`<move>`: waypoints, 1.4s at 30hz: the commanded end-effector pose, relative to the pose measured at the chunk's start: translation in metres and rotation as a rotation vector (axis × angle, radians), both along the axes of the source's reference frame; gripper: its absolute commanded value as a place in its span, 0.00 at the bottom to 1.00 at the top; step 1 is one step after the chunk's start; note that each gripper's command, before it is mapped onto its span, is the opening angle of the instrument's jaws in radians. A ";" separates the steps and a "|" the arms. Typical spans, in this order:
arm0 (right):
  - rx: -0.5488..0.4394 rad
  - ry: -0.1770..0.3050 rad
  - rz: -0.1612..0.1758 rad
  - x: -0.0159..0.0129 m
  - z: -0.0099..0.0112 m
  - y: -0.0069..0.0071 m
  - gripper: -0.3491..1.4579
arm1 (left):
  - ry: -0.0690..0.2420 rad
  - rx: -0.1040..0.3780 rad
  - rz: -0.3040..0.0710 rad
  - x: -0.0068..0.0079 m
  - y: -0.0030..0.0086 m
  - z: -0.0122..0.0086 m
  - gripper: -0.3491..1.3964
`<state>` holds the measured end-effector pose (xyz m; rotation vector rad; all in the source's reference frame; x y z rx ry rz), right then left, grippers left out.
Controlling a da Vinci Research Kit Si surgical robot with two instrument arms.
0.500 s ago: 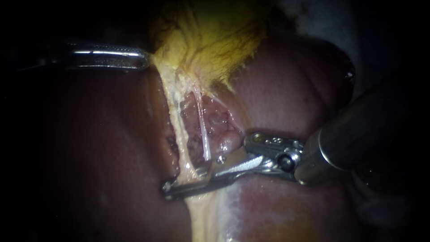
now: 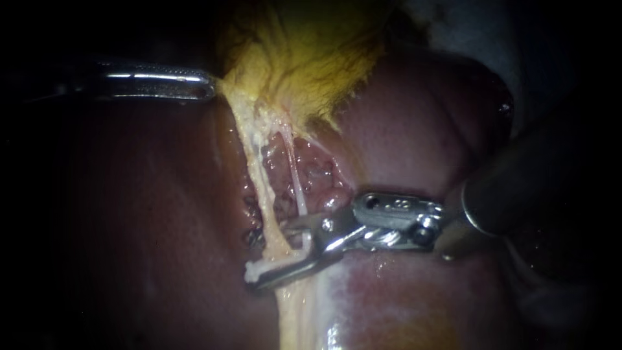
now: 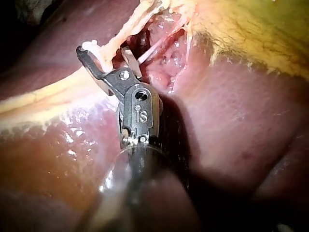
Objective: Going back first clip left tube
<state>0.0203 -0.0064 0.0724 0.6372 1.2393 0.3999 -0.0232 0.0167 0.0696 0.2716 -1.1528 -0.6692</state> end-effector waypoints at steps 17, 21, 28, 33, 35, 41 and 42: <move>-0.227 -0.069 0.046 -0.0112 -0.0094 0.0041 0.52 | 0.000 -0.001 -0.001 0.0000 0.0001 0.0002 0.00; -0.238 -0.082 0.063 -0.0123 -0.0097 0.0047 0.52 | 0.000 -0.001 -0.001 0.0000 0.0001 0.0003 0.00; -0.242 -0.089 0.070 -0.0130 -0.0099 0.0051 0.52 | 0.003 -0.009 -0.003 -0.0005 -0.0003 0.0016 0.00; -0.241 -0.089 0.069 -0.0133 -0.0100 0.0052 0.52 | 0.007 -0.021 -0.007 -0.0018 -0.0012 0.0038 0.00; -0.241 -0.088 0.068 -0.0134 -0.0100 0.0052 0.52 | 0.013 -0.021 0.000 -0.0023 -0.0013 0.0046 0.00; -0.241 -0.088 0.068 -0.0137 -0.0101 0.0053 0.52 | 0.025 -0.026 0.024 -0.0040 -0.0018 0.0070 0.00; -0.241 -0.088 0.067 -0.0137 -0.0101 0.0053 0.52 | 0.026 -0.026 0.028 -0.0041 -0.0019 0.0072 0.00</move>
